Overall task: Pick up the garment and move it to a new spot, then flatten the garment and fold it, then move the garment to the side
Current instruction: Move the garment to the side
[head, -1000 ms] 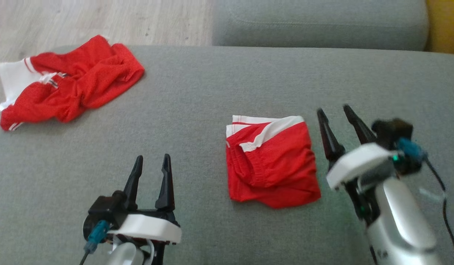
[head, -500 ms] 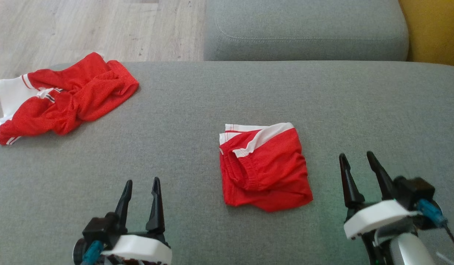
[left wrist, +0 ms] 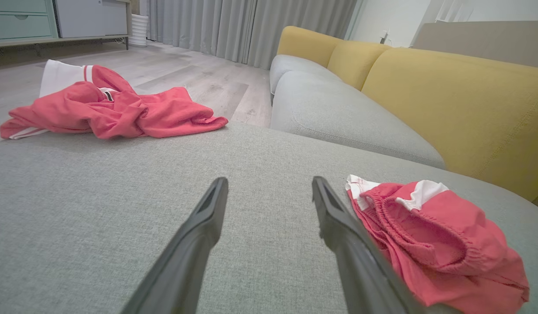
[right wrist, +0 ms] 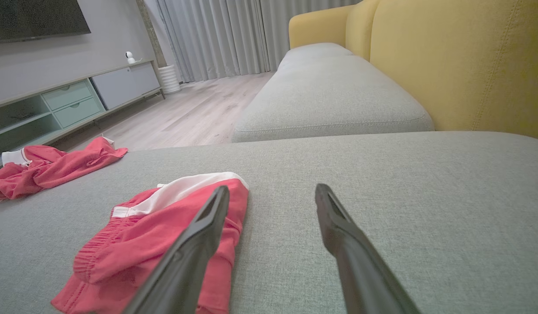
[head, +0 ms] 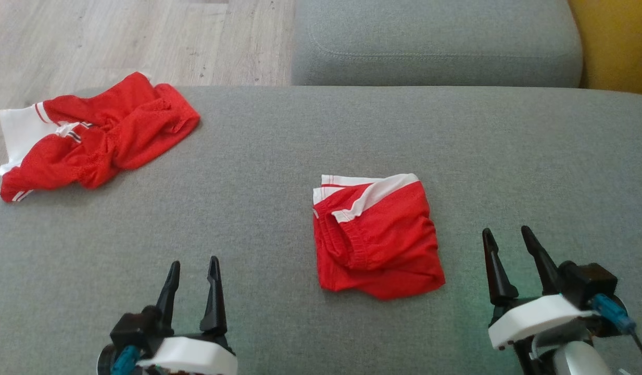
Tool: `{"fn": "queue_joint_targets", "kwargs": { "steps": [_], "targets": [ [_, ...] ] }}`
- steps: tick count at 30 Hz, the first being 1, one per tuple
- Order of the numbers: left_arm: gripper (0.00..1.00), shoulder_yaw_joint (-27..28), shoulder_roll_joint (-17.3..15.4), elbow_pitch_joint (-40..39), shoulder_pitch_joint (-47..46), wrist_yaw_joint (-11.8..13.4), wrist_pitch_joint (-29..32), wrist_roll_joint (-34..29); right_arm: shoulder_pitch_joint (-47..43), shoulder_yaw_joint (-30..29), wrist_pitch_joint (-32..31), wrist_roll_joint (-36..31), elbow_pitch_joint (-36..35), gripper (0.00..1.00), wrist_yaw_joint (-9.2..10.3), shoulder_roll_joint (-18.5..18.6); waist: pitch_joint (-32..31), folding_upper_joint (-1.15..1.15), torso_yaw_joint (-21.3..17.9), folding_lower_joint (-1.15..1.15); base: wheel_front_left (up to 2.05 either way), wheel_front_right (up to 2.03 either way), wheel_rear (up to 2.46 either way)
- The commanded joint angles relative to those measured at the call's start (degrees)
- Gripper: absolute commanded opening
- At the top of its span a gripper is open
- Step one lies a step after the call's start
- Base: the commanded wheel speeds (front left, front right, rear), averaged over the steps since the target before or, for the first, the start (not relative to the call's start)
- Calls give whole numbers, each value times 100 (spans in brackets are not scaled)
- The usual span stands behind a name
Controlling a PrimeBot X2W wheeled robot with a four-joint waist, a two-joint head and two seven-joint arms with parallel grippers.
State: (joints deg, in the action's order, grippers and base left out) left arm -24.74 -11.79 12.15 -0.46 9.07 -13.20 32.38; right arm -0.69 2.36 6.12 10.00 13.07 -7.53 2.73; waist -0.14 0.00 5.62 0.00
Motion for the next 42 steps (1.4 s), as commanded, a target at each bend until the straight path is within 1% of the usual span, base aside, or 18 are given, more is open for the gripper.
{"fn": "queue_joint_targets", "kwargs": {
  "steps": [1, 7, 11, 18, 22, 24, 30, 35, 36, 37, 38, 39, 40, 41, 42],
  "targets": [
    [100, 189, -75, -195, -202, 32, -45, 21, 169, 95, 36, -47, -194, 100, 4, 15, 16, 0, 15, 0, 0, 0, 0],
    [100, 177, -73, -197, -236, 47, -42, 29, 210, 77, -3, -63, -168, 100, 4, 15, 44, 0, 53, 0, 0, 0, 0],
    [100, 161, -66, -209, -286, 53, -44, 21, 400, -9, -304, -221, -67, 100, 4, 15, 123, 0, 105, 0, 0, 0, 0],
    [100, 143, -11, -225, -407, 59, -74, -9, 1144, -5, -1429, -294, 71, 100, 4, 15, 378, 0, 268, 0, 0, 0, 0],
    [100, 140, 71, -198, -492, 42, -103, -16, 1544, 142, -2225, -283, 276, 100, 4, 15, 576, 0, 408, 0, 0, 0, 0],
    [100, 144, 118, -170, -532, 29, -117, -19, 1727, 172, -2490, -235, 397, 100, 4, 15, 668, 0, 475, 0, 0, 0, 0],
    [100, 171, 257, -50, -654, -53, -153, -43, 2106, 93, -2955, -151, 919, 100, 4, 15, 901, 0, 687, 0, 0, 0, 0],
    [100, 245, 350, 31, -712, -123, -172, -103, 2273, 178, -3248, 26, 1394, 100, 4, 15, 1027, 0, 796, 0, 0, 0, 0],
    [100, 259, 360, 37, -717, -134, -173, -115, 2295, 175, -3235, 60, 1437, 91, 4, 15, 1040, 0, 800, 0, 0, 0, 0],
    [100, 274, 369, 40, -720, -142, -174, -129, 2317, 183, -3221, 67, 1474, 74, 4, 15, 1057, 0, 798, 0, 0, 0, 0],
    [100, 289, 377, 38, -725, -148, -175, -145, 2341, 186, -3172, 55, 1492, 44, 4, 15, 1072, 0, 792, 0, 0, 0, 0],
    [100, 303, 381, 32, -731, -153, -176, -163, 2364, 190, -3128, 49, 1513, 22, 4, 15, 1089, 0, 774, 0, 0, 0, 0],
    [100, 308, 383, 25, -738, -163, -177, -186, 2387, 193, -3065, 40, 1522, 15, 4, 15, 1101, 0, 750, 0, 0, 0, 0],
    [100, 313, 385, 15, -745, -174, -177, -209, 2417, 188, -2981, 32, 1520, 0, 4, 15, 1114, 0, 712, 0, 0, 0, 0],
    [100, 319, 385, 3, -752, -186, -178, -232, 2452, 186, -2910, 11, 1522, 0, 4, 15, 1129, 0, 662, 0, 0, 0, 0]
  ]
}}
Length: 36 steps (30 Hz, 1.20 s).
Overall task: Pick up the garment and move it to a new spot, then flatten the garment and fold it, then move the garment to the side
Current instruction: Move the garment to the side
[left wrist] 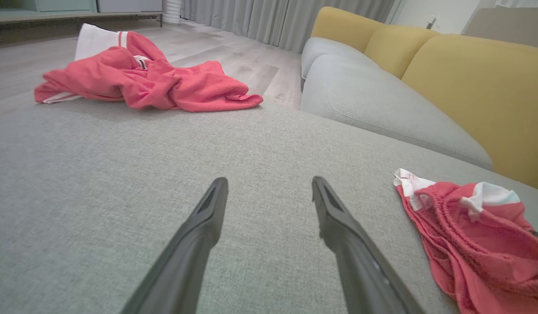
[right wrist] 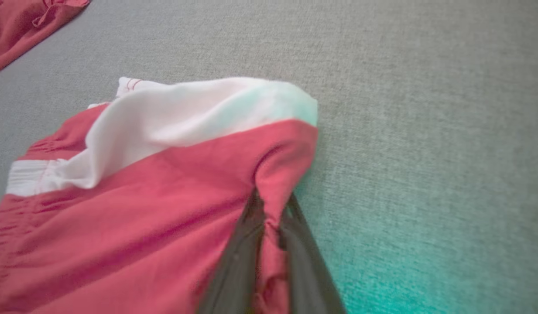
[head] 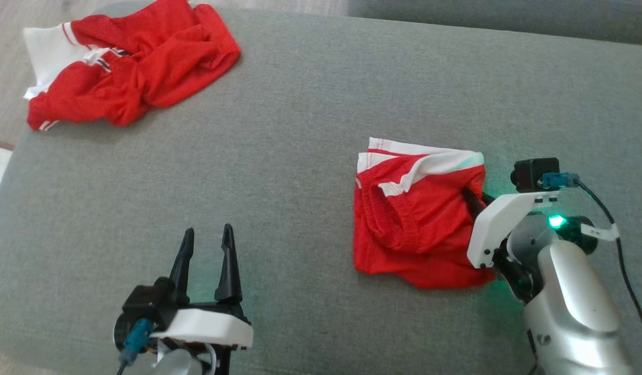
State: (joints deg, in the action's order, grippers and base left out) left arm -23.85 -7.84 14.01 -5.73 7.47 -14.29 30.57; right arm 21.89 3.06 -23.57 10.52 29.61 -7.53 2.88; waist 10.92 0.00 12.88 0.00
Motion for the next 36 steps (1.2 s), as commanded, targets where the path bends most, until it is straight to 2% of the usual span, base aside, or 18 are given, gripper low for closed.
{"fn": "queue_joint_targets", "kwargs": {
  "steps": [1, 4, 7, 19, 23, 29, 36],
  "targets": [
    [100, 227, -9, -191, -233, -38, -69, -76, 228, 96, 135, -77, -135, 0, 4, -1, 37, 0, -117, 0, 0, 0, 0],
    [100, 224, -1, -211, -251, -52, -70, -119, 295, 59, 268, -159, -166, 0, 4, 0, 70, 0, -267, 0, 0, 0, 0],
    [100, 202, 13, -244, -312, -67, -70, -181, 365, -28, 380, -263, -242, 0, 4, 56, 140, 0, -575, 0, 0, 0, 0],
    [100, 63, -170, -423, -747, -96, 91, -435, 578, -488, 667, -314, -713, 0, 4, 371, 708, 0, -2382, 0, 0, 0, 0],
    [100, 8, -255, -517, -896, -95, 223, -514, 659, -569, 760, -276, -767, 0, 4, 353, 856, 0, -2781, 0, 0, 0, 0],
    [100, -22, -351, -640, -1001, -73, 353, -563, 892, -434, 897, -258, -701, 0, 4, 350, 992, 0, -2993, 0, 0, 0, 0],
    [100, -25, -416, -763, -1042, -13, 426, -585, 1594, -434, 879, -264, -273, 0, 4, 636, 1151, 0, -2766, 0, 0, 0, 0]
  ]
}}
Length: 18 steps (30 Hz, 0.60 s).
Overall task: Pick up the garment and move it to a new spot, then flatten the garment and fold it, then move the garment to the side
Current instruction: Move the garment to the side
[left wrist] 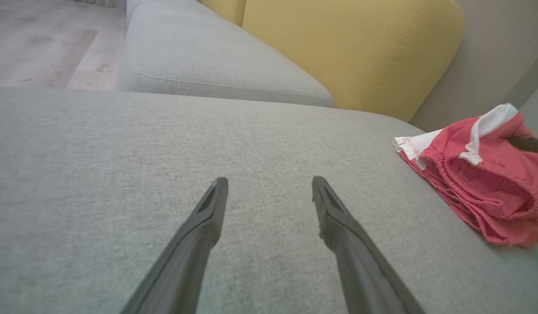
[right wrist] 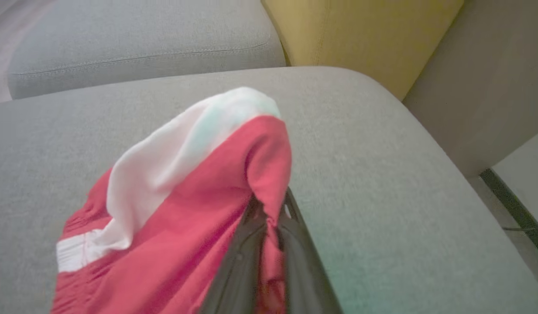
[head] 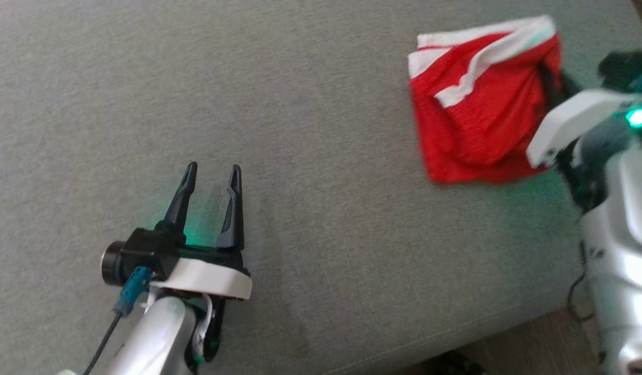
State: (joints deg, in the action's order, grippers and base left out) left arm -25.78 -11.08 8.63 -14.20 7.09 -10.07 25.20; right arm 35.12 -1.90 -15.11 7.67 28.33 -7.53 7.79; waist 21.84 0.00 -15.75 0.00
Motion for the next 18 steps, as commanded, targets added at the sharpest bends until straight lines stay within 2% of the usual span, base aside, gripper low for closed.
{"fn": "queue_joint_targets", "kwargs": {
  "steps": [1, 11, 14, 15, 16, 17, 18],
  "targets": [
    [100, 173, -102, -246, -204, 34, 8, -50, 401, 39, 24, 9, -45, 0, 4, 241, 90, 0, 149, 0, 0, 0, 0],
    [100, 169, -150, -437, -295, 96, 22, -77, 1388, -460, 115, -300, 929, 0, 4, 1344, 442, 0, 718, 0, 0, 0, 0],
    [100, 159, -150, -466, -317, 107, 22, -86, 1491, -546, 228, -394, 1055, 0, 4, 1517, 511, 0, 793, 0, 0, 0, 0],
    [100, 150, -148, -480, -329, 109, 23, -90, 1537, -606, 299, -454, 1118, 3, 4, 1592, 546, 0, 827, 0, 0, 0, 0],
    [100, 144, -148, -487, -339, 111, 20, -94, 1577, -639, 390, -526, 1174, 47, 4, 1646, 571, 0, 853, 0, 0, 0, 0],
    [100, 135, -146, -493, -352, 111, 19, -98, 1617, -677, 510, -586, 1218, 100, 4, 1692, 598, 0, 879, 0, 0, 0, 0],
    [100, 128, -143, -495, -363, 113, 15, -100, 1657, -736, 615, -643, 1285, 100, 4, 1726, 615, 0, 897, 0, 0, 0, 0]
  ]
}}
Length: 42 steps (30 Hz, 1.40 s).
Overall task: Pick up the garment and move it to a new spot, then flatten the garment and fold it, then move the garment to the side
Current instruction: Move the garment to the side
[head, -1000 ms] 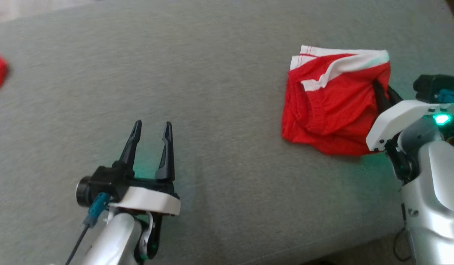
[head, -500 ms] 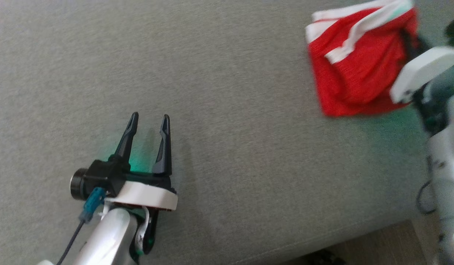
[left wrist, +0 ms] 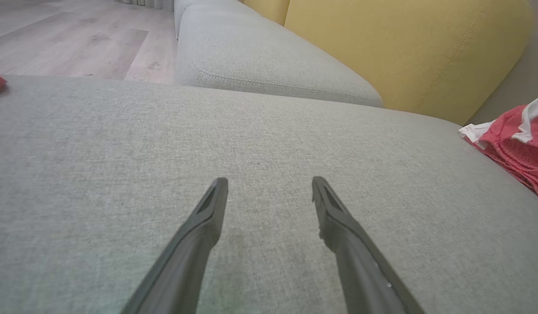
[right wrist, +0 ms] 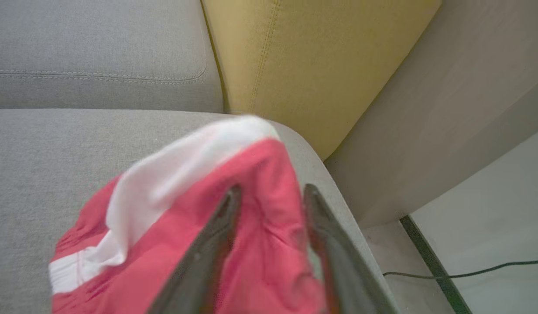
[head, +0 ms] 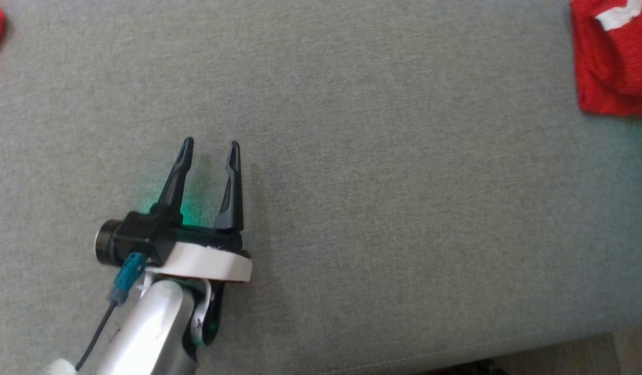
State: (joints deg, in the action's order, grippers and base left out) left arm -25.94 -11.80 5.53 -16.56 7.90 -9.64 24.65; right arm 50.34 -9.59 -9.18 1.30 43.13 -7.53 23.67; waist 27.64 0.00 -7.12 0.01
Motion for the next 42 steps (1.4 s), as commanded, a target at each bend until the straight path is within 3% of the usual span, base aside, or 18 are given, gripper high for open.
{"fn": "queue_joint_targets", "kwargs": {
  "steps": [1, 7, 14, 22, 27, 28, 32, 42],
  "targets": [
    [100, 138, -68, -185, -135, 33, -32, -47, 165, 5, 117, -78, -131, 100, 4, 167, 47, 0, 50, -1, 0, 0, 0],
    [100, 137, -59, -141, -145, 49, -69, -18, 302, -50, 581, -377, 74, 100, 4, 28, 18, 0, 62, -1, 0, 0, 0],
    [100, 150, -7, -31, -133, 42, -163, 60, 440, 493, 913, -294, 55, 100, 4, -360, -289, 0, 110, -1, 0, 0, 0],
    [100, 304, 50, 138, 41, 63, -355, 213, 104, 1035, 1231, 17, -248, 100, 4, -993, -948, 0, 476, -1, 0, 0, 0],
    [100, 497, 38, 252, 333, 108, -446, 337, -582, 1055, 1611, -91, -616, 100, 4, -1375, -1466, 0, 750, -1, 0, 0, 0],
    [100, 580, 26, 296, 497, 132, -470, 384, -968, 971, 1734, -131, -802, 100, 4, -1644, -1655, 0, 838, -1, 0, 0, 0],
    [100, 725, 11, 348, 911, 166, -505, 464, -2063, 896, 1894, -185, -1428, 100, 4, -2005, -2044, 0, 1037, -1, 0, 0, 0],
    [100, 747, 40, 373, 1366, 118, -525, 493, -4011, 1115, 1848, 314, -2916, 100, 4, -2077, -2383, 0, 1316, -1, 0, 0, 0]
  ]
}}
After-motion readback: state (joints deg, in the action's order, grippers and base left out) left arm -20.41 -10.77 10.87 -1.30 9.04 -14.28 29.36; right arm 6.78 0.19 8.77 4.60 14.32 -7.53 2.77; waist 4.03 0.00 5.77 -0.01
